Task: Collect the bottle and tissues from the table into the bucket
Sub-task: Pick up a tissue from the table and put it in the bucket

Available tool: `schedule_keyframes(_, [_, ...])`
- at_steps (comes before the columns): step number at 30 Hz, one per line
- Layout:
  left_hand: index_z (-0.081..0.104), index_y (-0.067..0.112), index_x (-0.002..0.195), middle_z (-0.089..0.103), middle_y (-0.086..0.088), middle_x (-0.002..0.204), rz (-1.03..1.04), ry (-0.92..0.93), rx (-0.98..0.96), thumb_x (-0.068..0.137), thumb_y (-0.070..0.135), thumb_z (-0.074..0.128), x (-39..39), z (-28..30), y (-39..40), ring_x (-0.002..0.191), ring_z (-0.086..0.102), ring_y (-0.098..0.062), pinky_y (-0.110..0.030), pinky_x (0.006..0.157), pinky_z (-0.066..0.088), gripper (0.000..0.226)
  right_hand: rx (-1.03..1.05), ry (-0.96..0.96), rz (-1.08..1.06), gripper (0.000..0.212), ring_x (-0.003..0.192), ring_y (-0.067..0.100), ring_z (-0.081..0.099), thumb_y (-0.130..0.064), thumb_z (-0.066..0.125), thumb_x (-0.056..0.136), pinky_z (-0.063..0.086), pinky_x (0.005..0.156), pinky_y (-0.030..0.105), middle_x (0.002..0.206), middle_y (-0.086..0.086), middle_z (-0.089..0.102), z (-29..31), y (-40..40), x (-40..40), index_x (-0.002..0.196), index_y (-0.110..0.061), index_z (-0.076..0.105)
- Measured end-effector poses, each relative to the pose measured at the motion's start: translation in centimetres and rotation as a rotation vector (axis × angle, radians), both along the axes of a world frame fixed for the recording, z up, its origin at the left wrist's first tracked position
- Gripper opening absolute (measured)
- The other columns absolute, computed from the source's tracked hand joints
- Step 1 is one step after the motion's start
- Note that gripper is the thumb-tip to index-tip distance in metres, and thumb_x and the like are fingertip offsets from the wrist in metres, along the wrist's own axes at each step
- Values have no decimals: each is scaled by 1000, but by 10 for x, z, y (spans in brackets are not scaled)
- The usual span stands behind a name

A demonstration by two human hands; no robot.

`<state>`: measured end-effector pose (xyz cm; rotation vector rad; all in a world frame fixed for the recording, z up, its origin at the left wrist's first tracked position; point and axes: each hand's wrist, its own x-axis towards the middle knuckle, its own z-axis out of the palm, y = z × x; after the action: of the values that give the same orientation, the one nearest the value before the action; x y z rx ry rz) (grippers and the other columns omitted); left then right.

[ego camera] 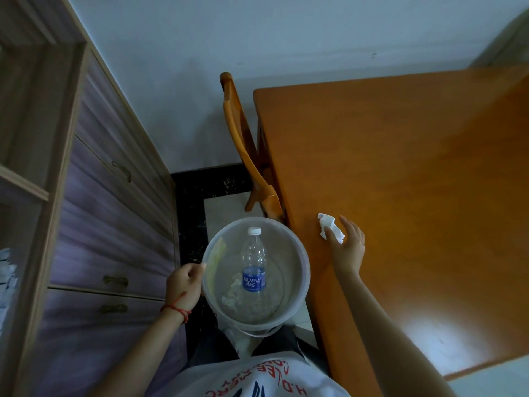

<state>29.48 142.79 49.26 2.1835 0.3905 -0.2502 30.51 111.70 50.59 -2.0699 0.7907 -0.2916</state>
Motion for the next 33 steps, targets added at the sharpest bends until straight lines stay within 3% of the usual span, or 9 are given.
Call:
schedule_keyframes(7, [58, -5, 66, 63, -27, 65, 31, 11, -10, 88, 25, 56, 0, -2, 0, 60, 53, -27, -35, 58, 41, 37, -1, 99, 73, 51, 131, 21, 36, -28, 63, 84, 37, 101, 37, 138, 5, 49, -16, -1, 17, 131, -17, 46])
schedule_keyframes(11, [54, 15, 56, 57, -8, 56, 49, 34, -25, 87, 25, 57, 0, -1, -1, 58, 51, -20, -32, 56, 39, 33, -50, 120, 86, 46, 123, 22, 41, -26, 62, 84, 39, 101, 40, 130, 5, 55, -24, -3, 16, 128, -18, 51])
schedule_keyframes(15, [54, 10, 58, 57, -13, 58, 56, 59, -31, 88, 24, 55, 0, -2, -1, 58, 51, -23, -32, 56, 39, 33, -50, 96, 72, 36, 113, 23, 48, -21, 58, 87, 36, 89, 29, 119, 8, 60, -26, -4, 13, 122, -13, 56])
schedule_keyframes(20, [52, 13, 55, 54, -10, 55, 56, 59, -37, 88, 24, 55, -1, -1, -1, 57, 50, -23, -31, 54, 38, 35, 40, 42, 27, 32, 99, 22, 59, -19, 60, 86, 47, 80, 30, 110, 12, 65, -22, -3, 11, 116, -9, 60])
schedule_keyframes(23, [52, 12, 54, 60, -20, 60, 68, 59, -47, 87, 27, 56, -1, -4, 0, 61, 54, -30, -33, 55, 40, 37, 113, -3, -12, 32, 94, 21, 63, -19, 62, 84, 54, 78, 33, 106, 9, 68, -17, 3, 9, 114, -9, 62])
schedule_keyframes(26, [60, 0, 66, 65, -29, 70, 76, 55, -64, 83, 35, 54, -3, -4, 0, 69, 61, -38, -41, 63, 49, 40, 213, -46, -39, 33, 82, 9, 62, -16, 62, 84, 52, 65, 15, 98, 2, 67, -5, 14, 7, 116, -9, 61])
schedule_keyframes(29, [61, -1, 70, 66, -32, 76, 82, 46, -71, 84, 34, 55, -5, -2, -1, 76, 63, -41, -46, 69, 52, 38, 242, -81, 21, 31, 79, 3, 61, -14, 64, 83, 50, 60, 6, 94, -1, 66, 4, 32, 4, 114, -12, 62])
schedule_keyframes(33, [62, 0, 69, 66, -31, 72, 101, 56, -103, 74, 45, 48, -9, -2, 1, 73, 64, -44, -52, 68, 54, 47, 249, -49, 216, 30, 82, 2, 61, -15, 65, 82, 51, 65, 10, 95, -3, 66, 6, 63, -6, 112, -13, 63])
